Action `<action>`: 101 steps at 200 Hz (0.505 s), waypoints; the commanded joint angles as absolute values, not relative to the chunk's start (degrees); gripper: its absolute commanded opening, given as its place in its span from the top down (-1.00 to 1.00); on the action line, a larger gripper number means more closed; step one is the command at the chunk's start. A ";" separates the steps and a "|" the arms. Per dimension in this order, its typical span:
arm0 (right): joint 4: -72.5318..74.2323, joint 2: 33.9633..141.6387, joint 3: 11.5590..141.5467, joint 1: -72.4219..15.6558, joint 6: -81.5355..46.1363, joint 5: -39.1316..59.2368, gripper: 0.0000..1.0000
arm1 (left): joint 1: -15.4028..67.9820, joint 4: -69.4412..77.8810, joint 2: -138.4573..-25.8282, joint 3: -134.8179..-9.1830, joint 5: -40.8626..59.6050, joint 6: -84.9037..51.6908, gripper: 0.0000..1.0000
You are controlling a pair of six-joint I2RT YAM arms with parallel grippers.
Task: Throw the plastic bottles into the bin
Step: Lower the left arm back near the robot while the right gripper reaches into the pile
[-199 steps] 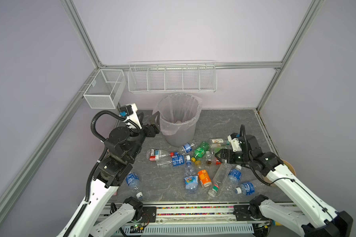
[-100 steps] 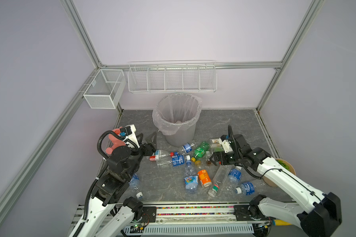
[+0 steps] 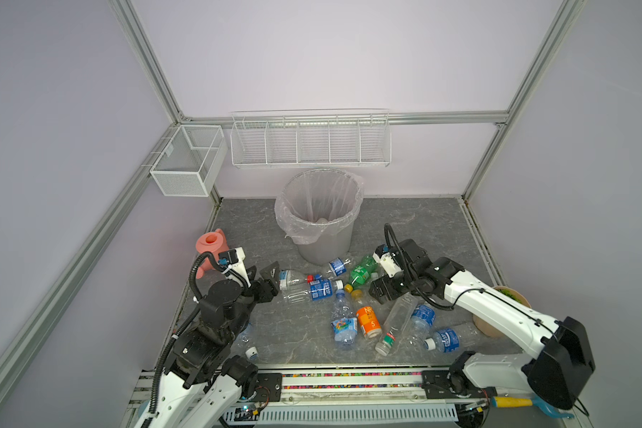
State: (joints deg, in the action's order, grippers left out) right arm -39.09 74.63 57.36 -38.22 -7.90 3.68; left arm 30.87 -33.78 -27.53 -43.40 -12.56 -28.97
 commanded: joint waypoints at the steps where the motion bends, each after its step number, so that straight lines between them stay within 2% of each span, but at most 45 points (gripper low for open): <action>1: -37.84 74.54 56.71 -38.66 1.74 1.70 -0.89 | 30.94 -37.33 -25.66 -41.62 -12.24 -31.78 -0.43; 54: -36.84 77.82 56.34 -38.64 9.24 1.01 -1.00 | 30.94 -39.32 -23.51 -40.08 -11.84 -32.87 -0.41; 61: -36.66 78.65 56.47 -38.59 9.61 0.90 -0.88 | 30.94 -39.52 -23.40 -40.16 -11.86 -32.79 -0.41; 101: -36.65 83.59 58.11 -38.58 10.79 -0.72 -0.90 | 30.94 -40.49 -22.79 -40.52 -12.22 -32.52 -0.40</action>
